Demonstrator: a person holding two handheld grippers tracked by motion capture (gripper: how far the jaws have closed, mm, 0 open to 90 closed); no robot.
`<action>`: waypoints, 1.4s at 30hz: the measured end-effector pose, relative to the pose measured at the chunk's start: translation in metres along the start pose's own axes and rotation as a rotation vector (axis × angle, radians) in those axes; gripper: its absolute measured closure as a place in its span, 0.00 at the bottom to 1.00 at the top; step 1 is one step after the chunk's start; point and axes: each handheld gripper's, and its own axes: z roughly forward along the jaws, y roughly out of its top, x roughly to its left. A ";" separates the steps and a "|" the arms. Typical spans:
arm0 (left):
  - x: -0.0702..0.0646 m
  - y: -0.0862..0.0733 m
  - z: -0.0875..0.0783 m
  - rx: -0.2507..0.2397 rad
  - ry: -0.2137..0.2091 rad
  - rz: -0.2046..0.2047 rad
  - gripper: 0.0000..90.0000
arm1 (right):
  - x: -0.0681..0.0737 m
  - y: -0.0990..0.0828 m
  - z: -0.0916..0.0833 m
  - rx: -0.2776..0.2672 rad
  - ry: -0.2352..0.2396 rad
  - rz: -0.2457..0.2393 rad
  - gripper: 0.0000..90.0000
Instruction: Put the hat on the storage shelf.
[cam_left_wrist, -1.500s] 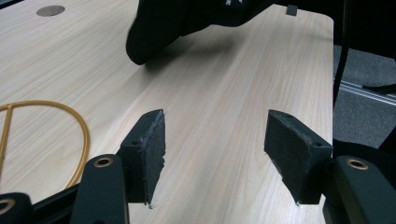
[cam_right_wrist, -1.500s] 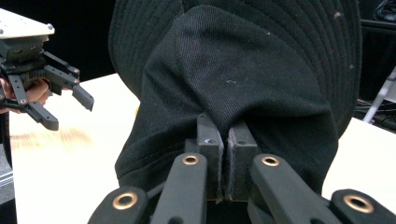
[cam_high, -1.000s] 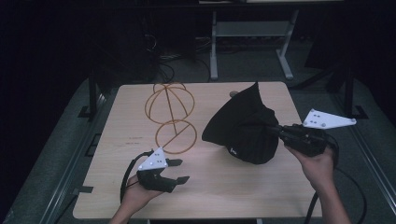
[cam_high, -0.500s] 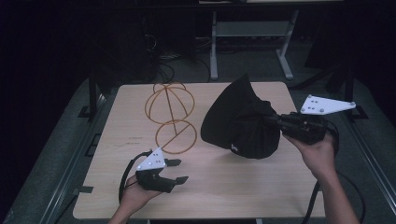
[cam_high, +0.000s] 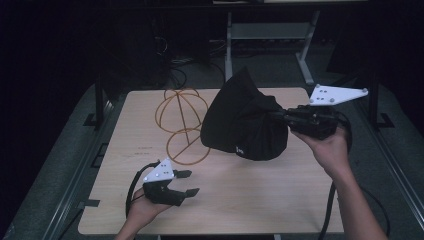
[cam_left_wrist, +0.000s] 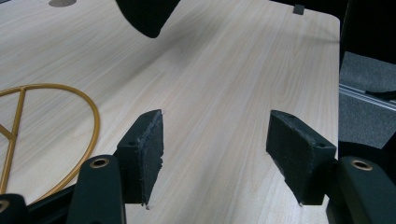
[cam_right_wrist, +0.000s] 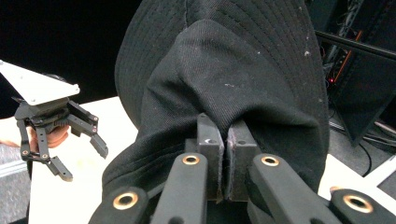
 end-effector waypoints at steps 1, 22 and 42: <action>0.000 0.000 0.000 -0.001 -0.001 0.001 0.40 | 0.000 0.004 0.002 -0.003 0.006 -0.005 0.96; 0.002 -0.003 -0.002 -0.005 -0.004 -0.023 0.40 | -0.004 0.057 0.036 0.022 0.066 -0.053 0.96; 0.005 -0.004 -0.004 0.000 -0.005 -0.019 0.40 | 0.003 0.097 0.076 0.001 0.141 -0.074 0.96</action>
